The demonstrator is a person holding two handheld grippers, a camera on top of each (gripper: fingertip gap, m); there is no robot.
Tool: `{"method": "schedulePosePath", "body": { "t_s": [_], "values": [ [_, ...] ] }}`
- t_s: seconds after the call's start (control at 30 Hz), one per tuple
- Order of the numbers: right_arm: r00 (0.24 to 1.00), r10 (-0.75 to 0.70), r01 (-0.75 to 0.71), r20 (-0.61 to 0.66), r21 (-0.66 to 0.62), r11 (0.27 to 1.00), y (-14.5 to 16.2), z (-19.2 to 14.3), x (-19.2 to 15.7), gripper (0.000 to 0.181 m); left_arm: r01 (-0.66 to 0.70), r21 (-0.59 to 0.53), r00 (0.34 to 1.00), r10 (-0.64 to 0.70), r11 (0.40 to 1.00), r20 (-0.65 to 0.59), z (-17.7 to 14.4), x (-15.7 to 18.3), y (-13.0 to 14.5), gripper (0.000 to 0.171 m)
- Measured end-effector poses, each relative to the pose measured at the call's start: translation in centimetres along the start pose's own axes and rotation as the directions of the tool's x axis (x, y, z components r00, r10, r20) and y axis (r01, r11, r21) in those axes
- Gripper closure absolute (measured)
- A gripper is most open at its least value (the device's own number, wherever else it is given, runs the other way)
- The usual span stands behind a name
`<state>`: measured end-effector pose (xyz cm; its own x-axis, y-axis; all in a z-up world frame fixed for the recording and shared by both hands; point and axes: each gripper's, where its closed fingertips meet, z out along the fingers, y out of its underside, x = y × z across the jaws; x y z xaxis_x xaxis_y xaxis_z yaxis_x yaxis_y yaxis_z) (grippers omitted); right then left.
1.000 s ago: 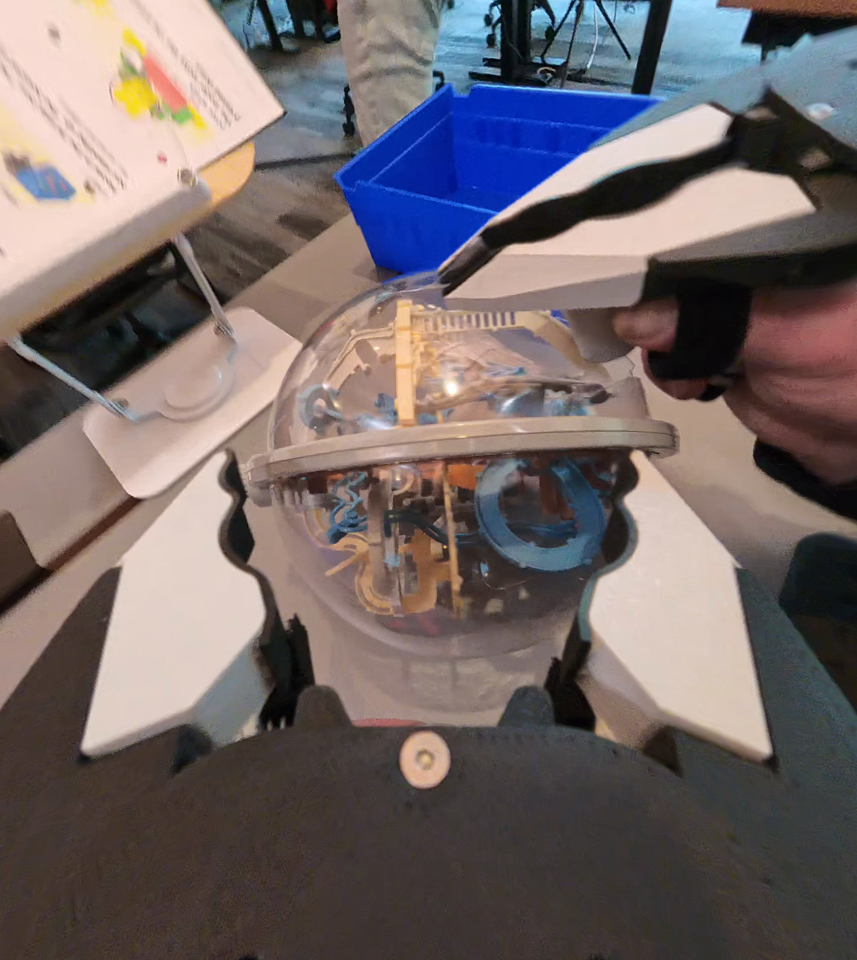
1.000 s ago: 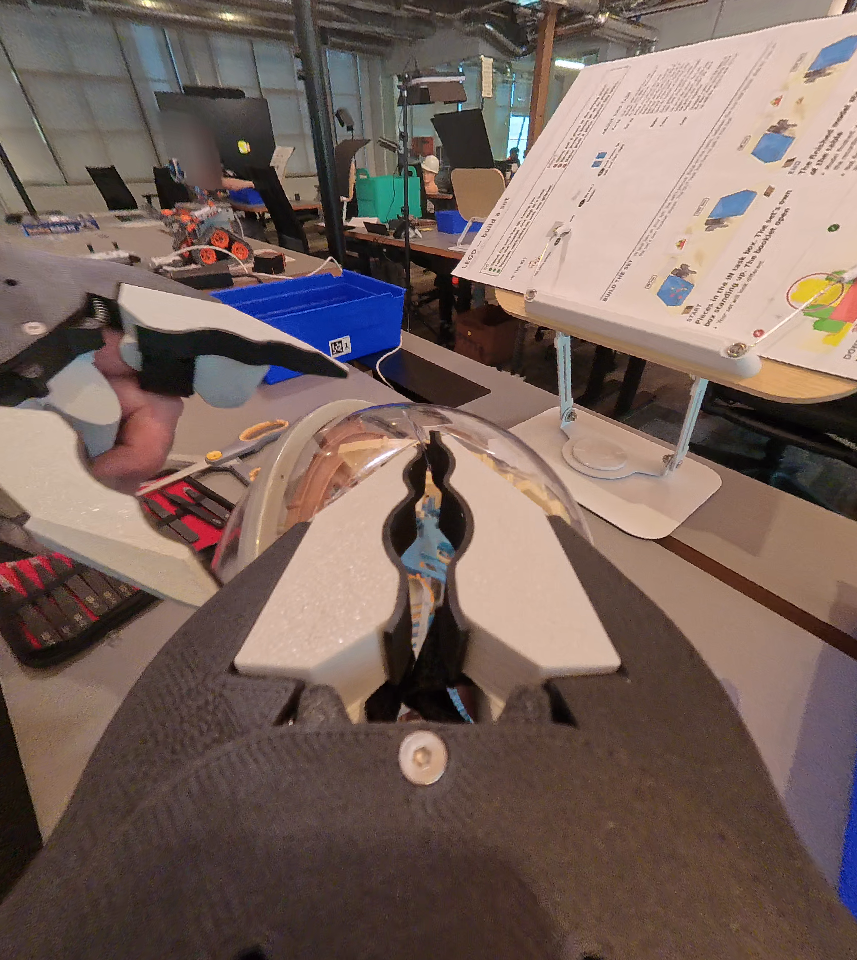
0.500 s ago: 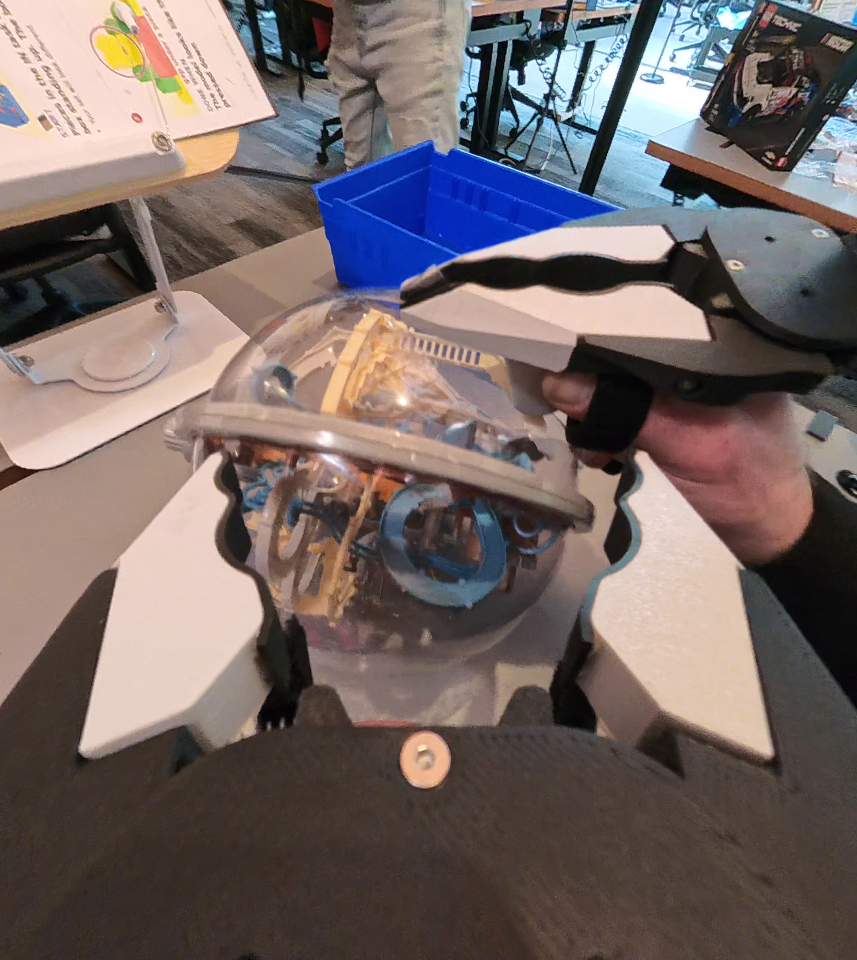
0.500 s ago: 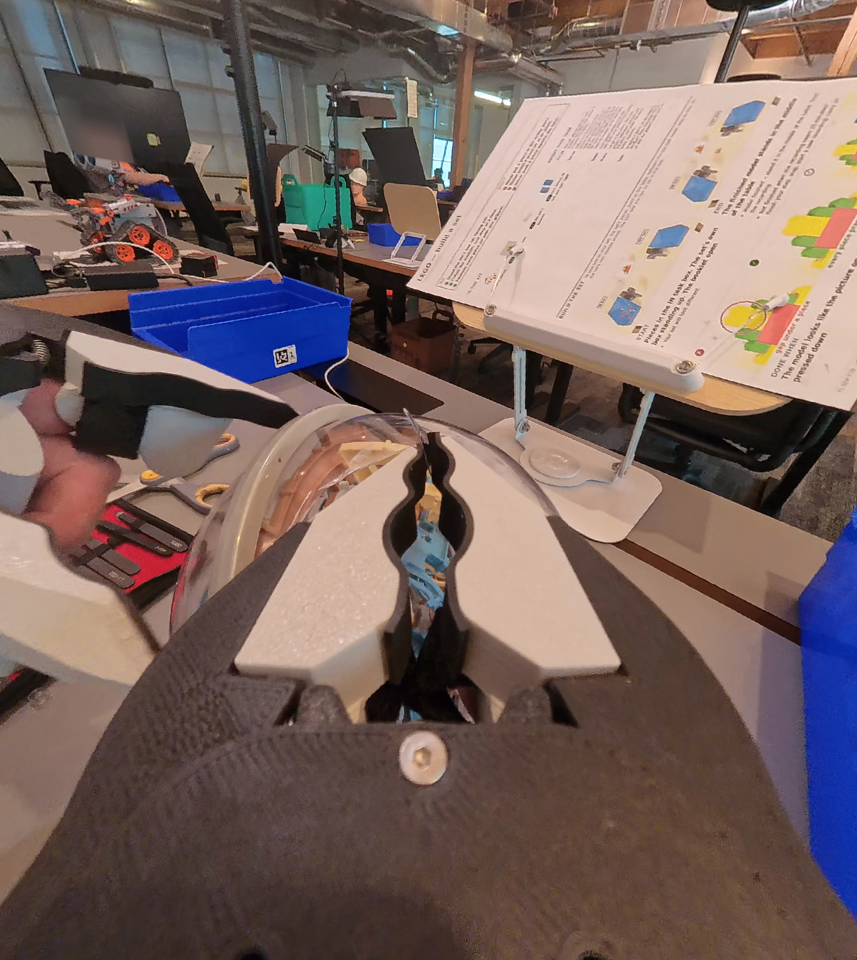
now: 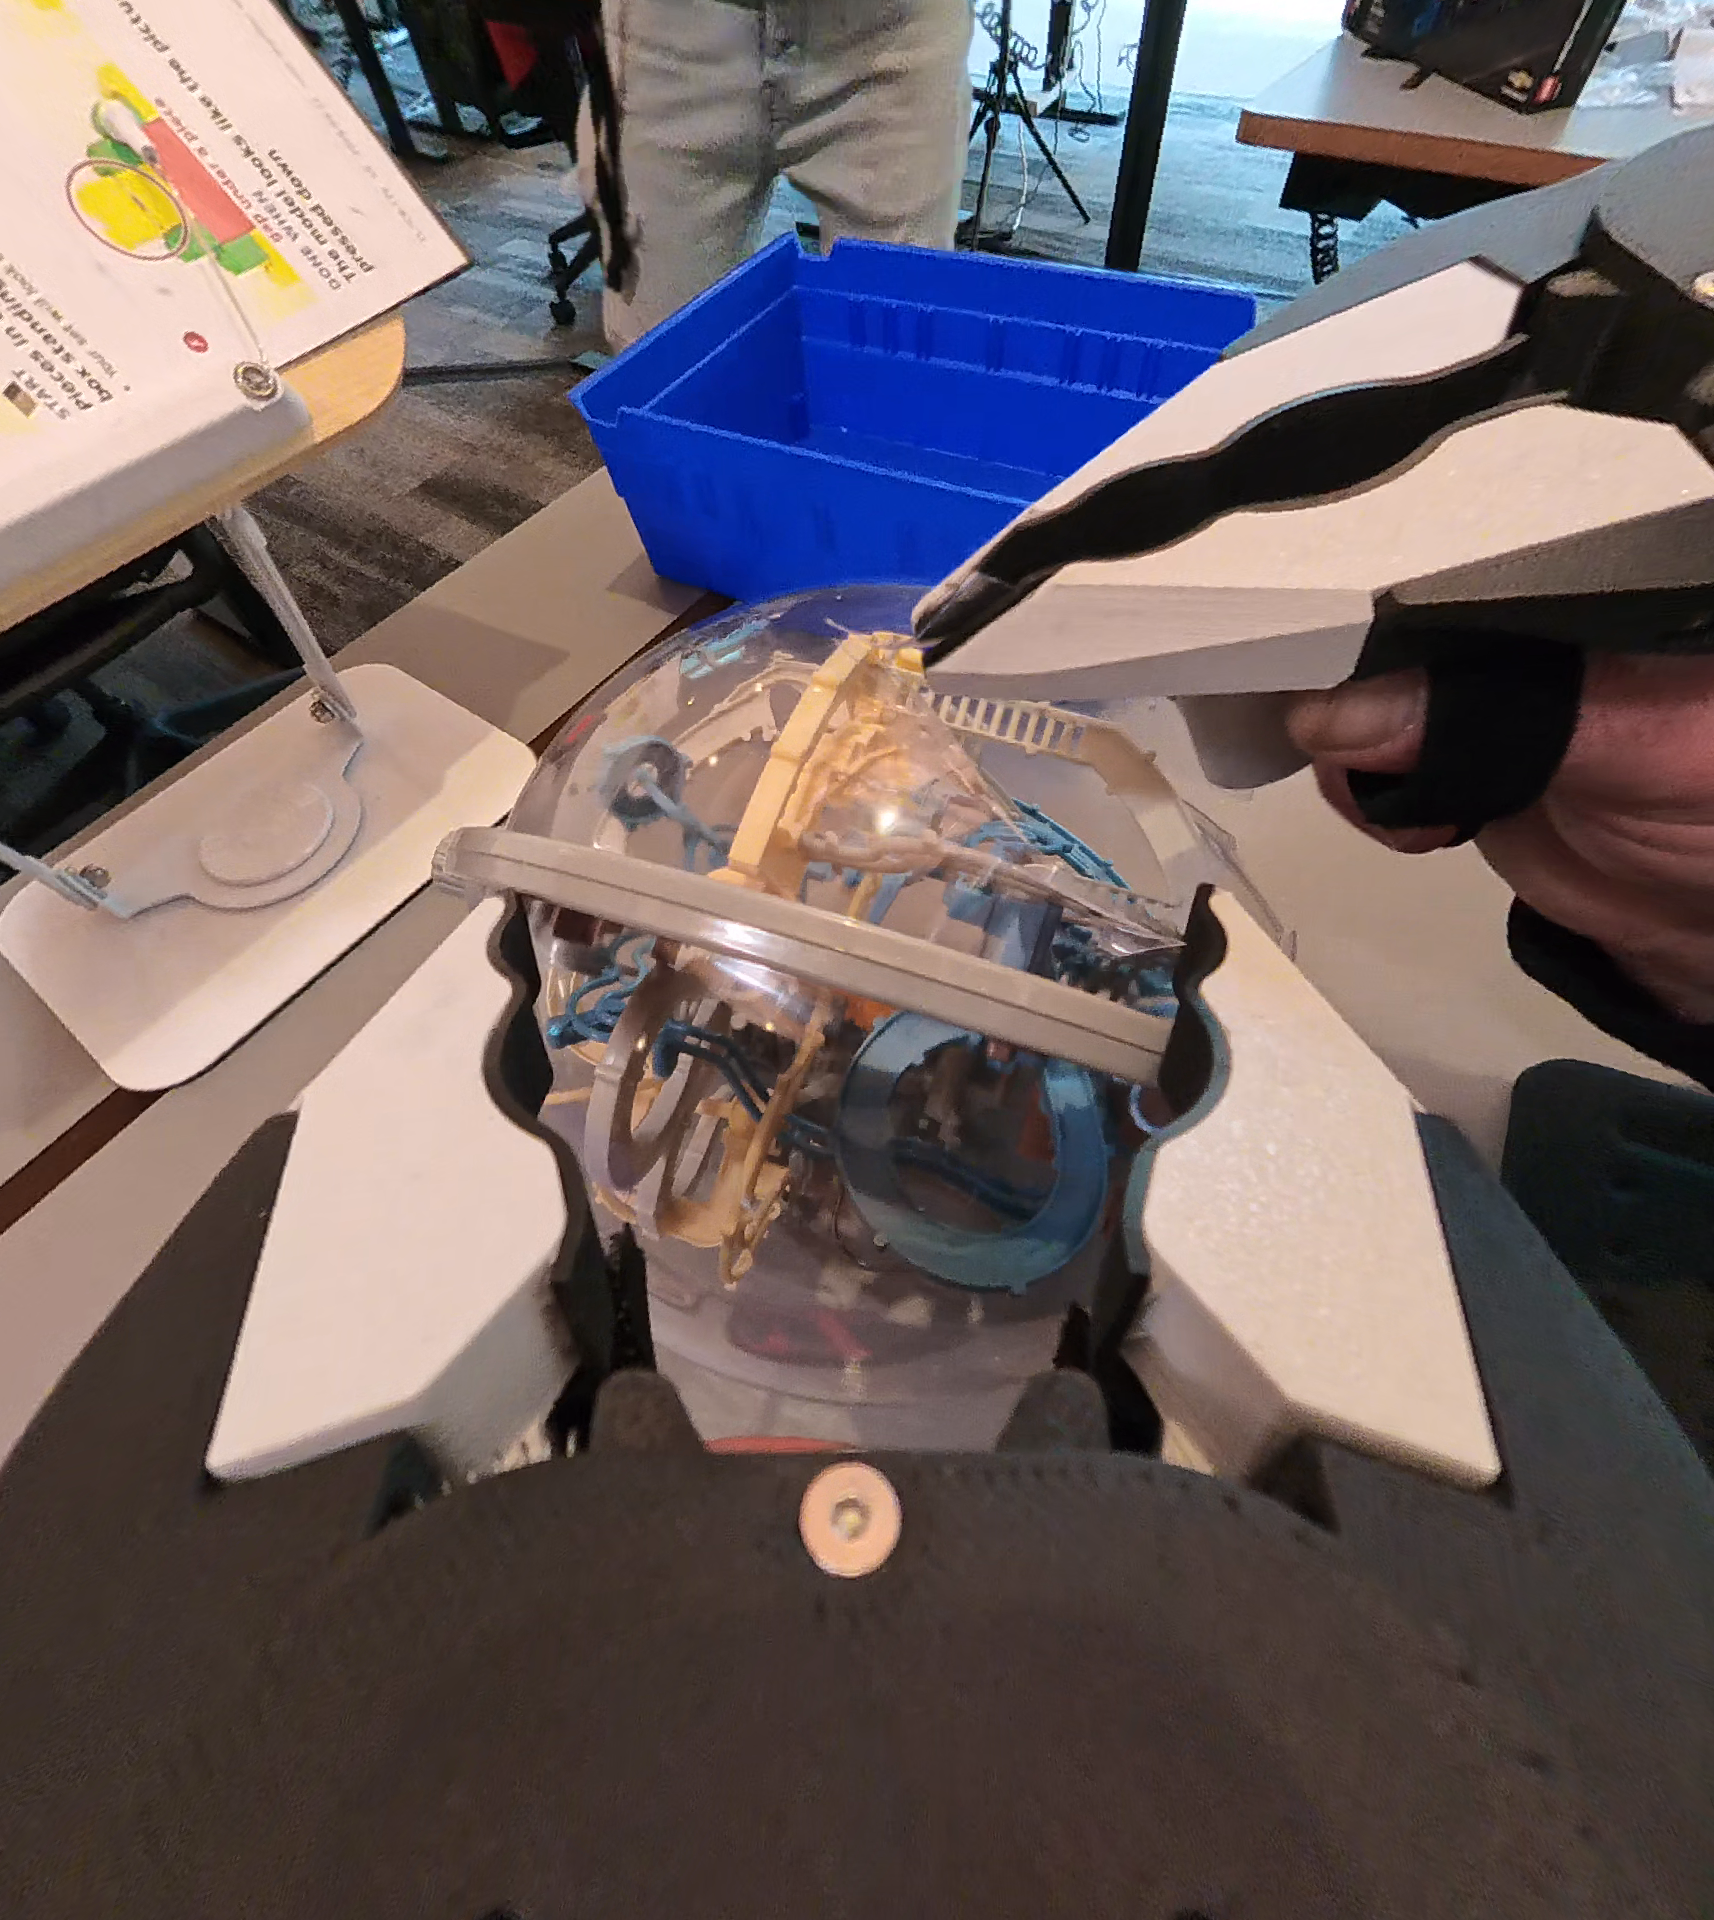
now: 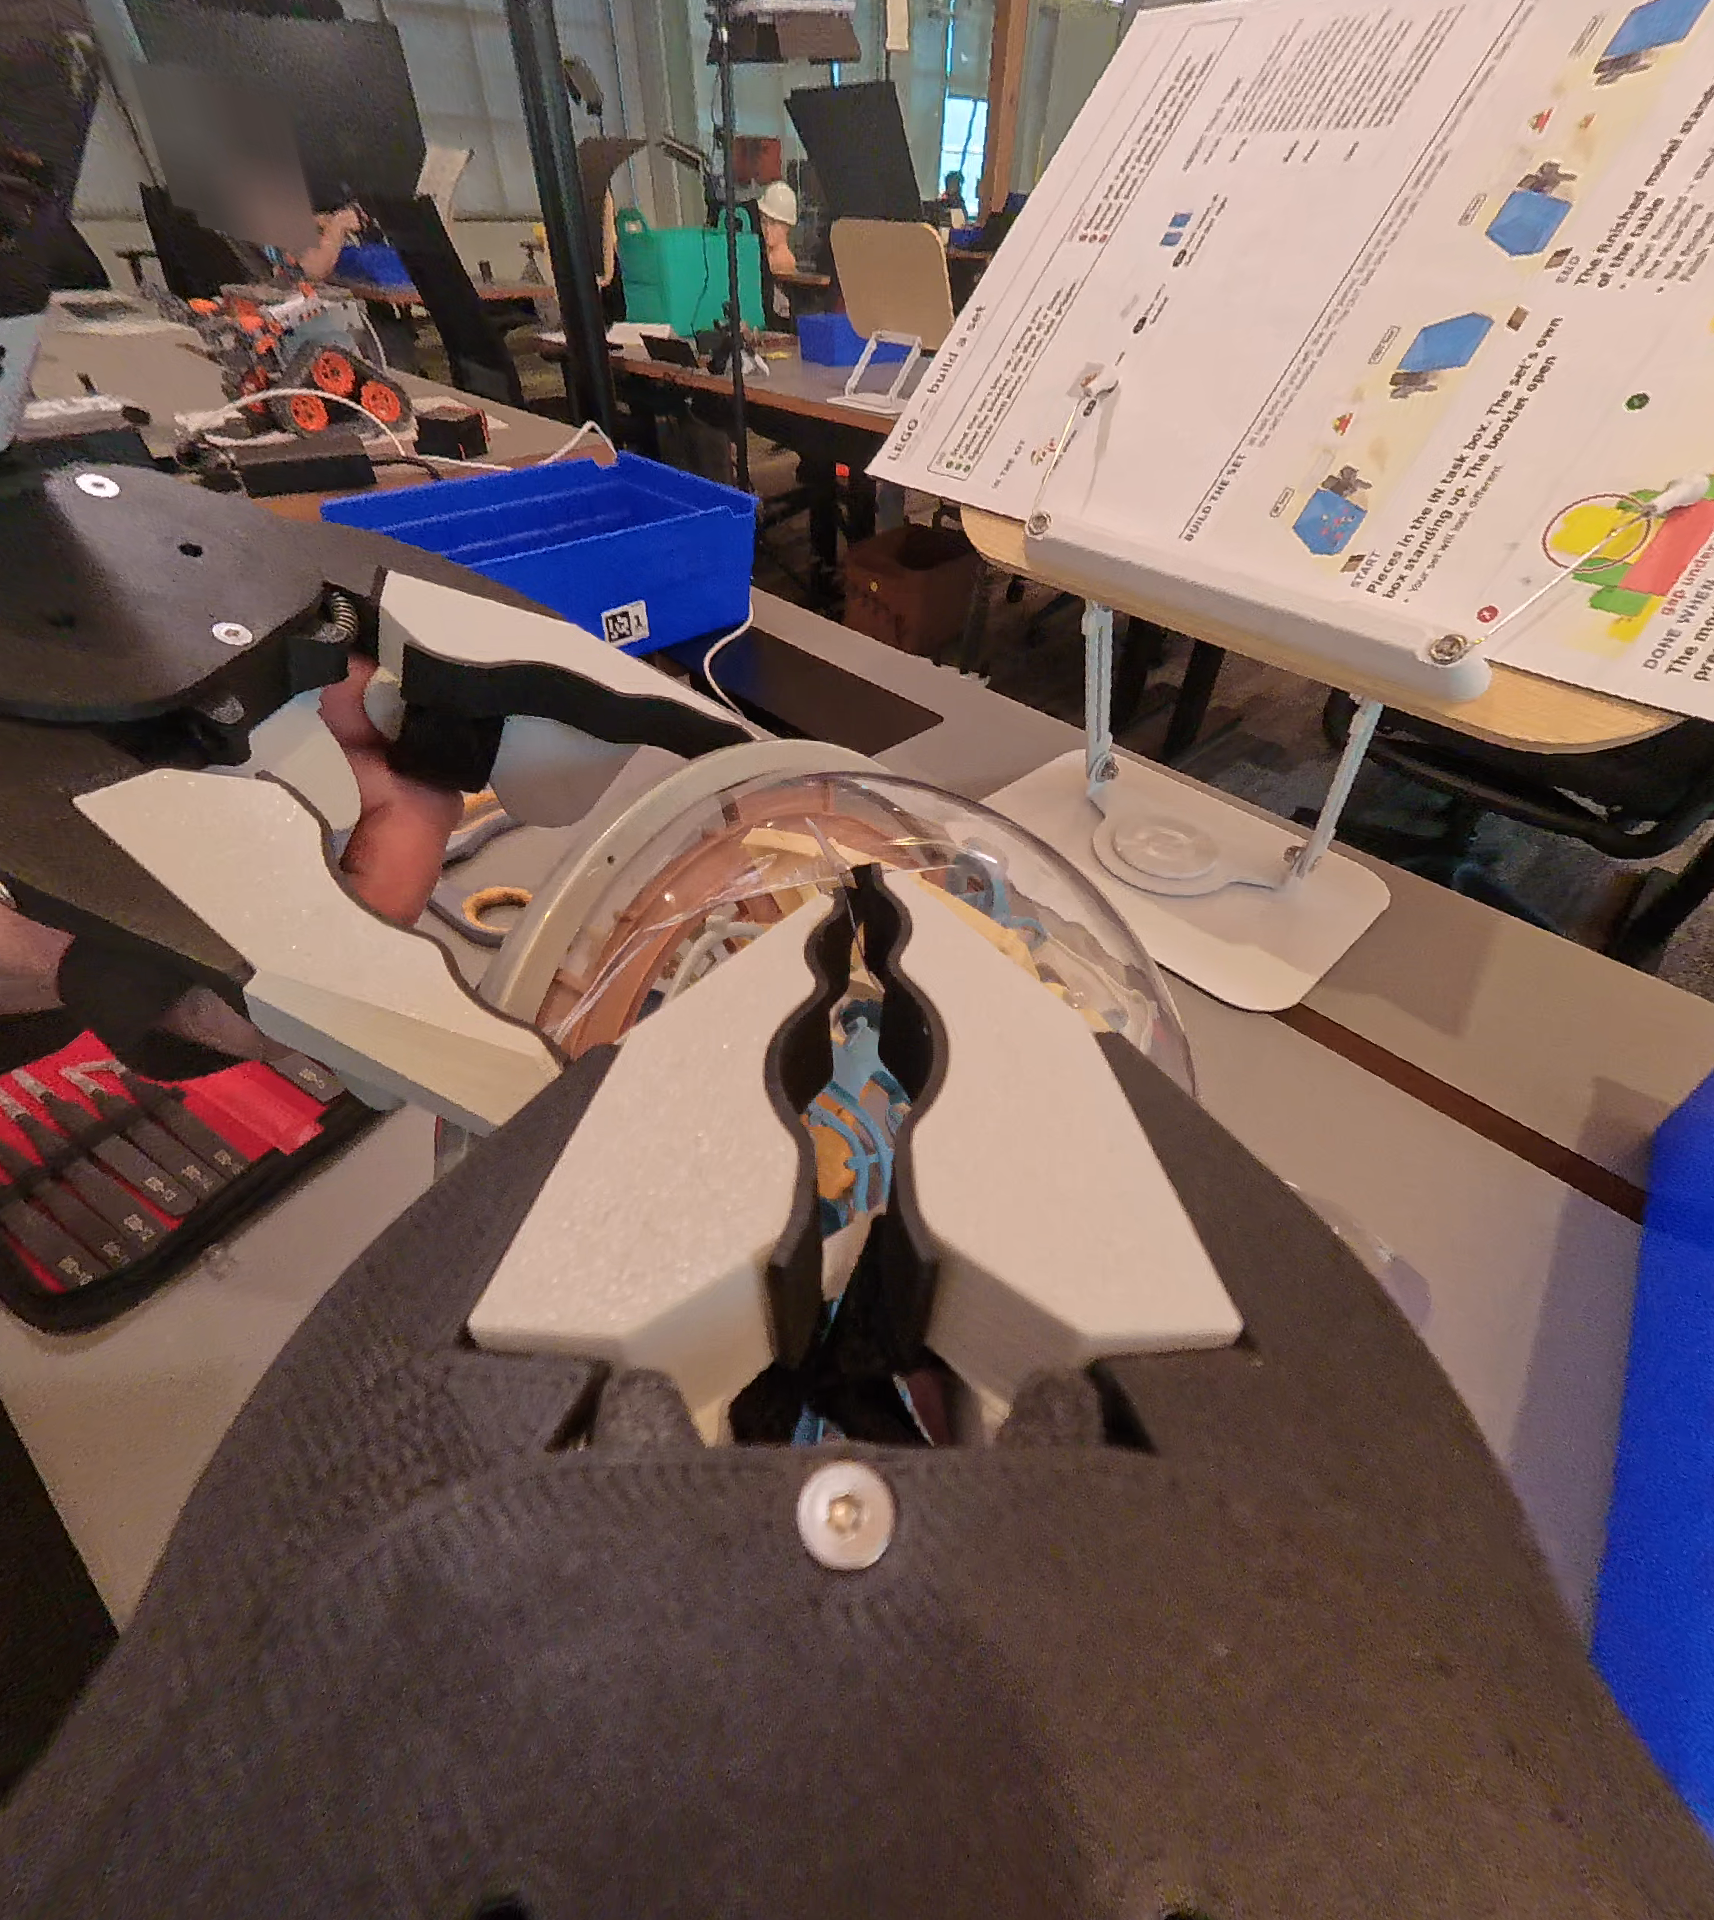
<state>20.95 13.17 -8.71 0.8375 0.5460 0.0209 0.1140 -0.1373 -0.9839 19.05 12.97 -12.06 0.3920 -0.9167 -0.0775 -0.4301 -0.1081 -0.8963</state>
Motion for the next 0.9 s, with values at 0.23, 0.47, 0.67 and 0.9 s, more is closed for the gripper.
{"method": "schedulePosePath", "body": {
  "t_s": [0.23,0.47,0.67,0.9],
  "values": [
    [0.998,-0.055,0.055,0.031,-0.011,0.998,-0.2,-0.9,0.1,0.181,-0.051,0.002,0.999,0.051,0.999,-0.005,0.2,0.5,0.1,0.051],
    [0.965,0.138,-0.148,0.224,0.027,0.989,-0.3,-1.4,-0.3,0.181,-0.152,-0.006,0.987,0.151,0.988,-0.059,0.3,0.5,0.3,0.054],
    [0.917,0.211,-0.249,0.337,0.073,0.966,-0.6,-1.7,-1.2,0.181,-0.253,0.017,0.955,0.253,0.967,-0.158,0.5,0.1,0.4,0.056],
    [0.922,0.237,-0.285,0.305,0.122,0.951,0.0,-1.6,-1.4,0.181,-0.275,-0.023,0.947,0.267,0.961,-0.178,-0.3,-2.6,0.4,0.088]
  ]
}}
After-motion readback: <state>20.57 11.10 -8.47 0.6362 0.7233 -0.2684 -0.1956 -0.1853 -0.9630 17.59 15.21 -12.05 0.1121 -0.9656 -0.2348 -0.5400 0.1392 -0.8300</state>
